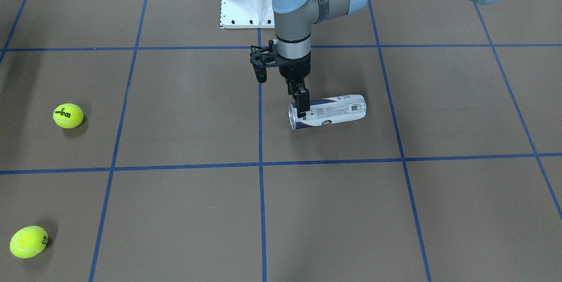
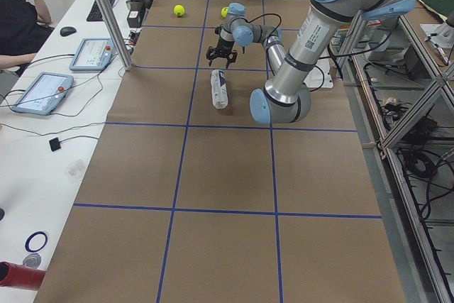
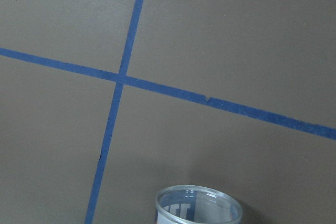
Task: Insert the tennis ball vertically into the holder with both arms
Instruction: 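Reach the left gripper down to the lying Wilson can and grasp it, then close the left gripper on the can and lift it off the table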
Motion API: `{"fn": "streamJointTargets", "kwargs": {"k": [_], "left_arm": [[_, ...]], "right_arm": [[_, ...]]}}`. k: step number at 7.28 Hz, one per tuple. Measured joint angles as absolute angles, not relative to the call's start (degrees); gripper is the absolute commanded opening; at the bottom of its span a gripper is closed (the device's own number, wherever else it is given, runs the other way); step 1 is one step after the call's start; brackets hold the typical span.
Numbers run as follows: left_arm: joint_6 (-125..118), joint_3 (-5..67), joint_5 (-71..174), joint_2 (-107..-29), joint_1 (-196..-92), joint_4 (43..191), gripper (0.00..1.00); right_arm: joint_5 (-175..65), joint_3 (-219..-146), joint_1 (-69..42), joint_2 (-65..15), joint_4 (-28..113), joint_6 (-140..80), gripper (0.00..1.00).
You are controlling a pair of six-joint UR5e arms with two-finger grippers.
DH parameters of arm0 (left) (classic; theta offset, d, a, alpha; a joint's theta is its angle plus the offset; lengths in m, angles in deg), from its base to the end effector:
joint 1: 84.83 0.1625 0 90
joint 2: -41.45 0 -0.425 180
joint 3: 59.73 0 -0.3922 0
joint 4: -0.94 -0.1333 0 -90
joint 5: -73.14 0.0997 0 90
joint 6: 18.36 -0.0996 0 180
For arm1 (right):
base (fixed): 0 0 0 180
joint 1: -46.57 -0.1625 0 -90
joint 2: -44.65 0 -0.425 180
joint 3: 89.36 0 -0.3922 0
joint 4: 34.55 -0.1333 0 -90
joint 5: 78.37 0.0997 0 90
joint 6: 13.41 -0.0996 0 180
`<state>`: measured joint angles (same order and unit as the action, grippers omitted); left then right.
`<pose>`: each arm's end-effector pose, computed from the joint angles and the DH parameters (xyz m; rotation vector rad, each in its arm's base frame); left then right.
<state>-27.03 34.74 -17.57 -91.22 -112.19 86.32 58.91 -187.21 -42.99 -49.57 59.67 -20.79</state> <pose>0.5571 -0.4370 0.1935 0.6988 0.3700 1.1885 0.0566 -0.4596 0.6301 -0.0660 -0.8231 0.1184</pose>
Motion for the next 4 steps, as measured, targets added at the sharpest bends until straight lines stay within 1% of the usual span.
{"fn": "streamJointTargets", "kwargs": {"k": [4], "left_arm": [[-29.06, 32.59, -17.57, -91.34, -112.28, 86.77, 0.96]], "right_arm": [[58.83, -187.08, -42.99, -49.57, 59.67, -20.66, 0.99]]}}
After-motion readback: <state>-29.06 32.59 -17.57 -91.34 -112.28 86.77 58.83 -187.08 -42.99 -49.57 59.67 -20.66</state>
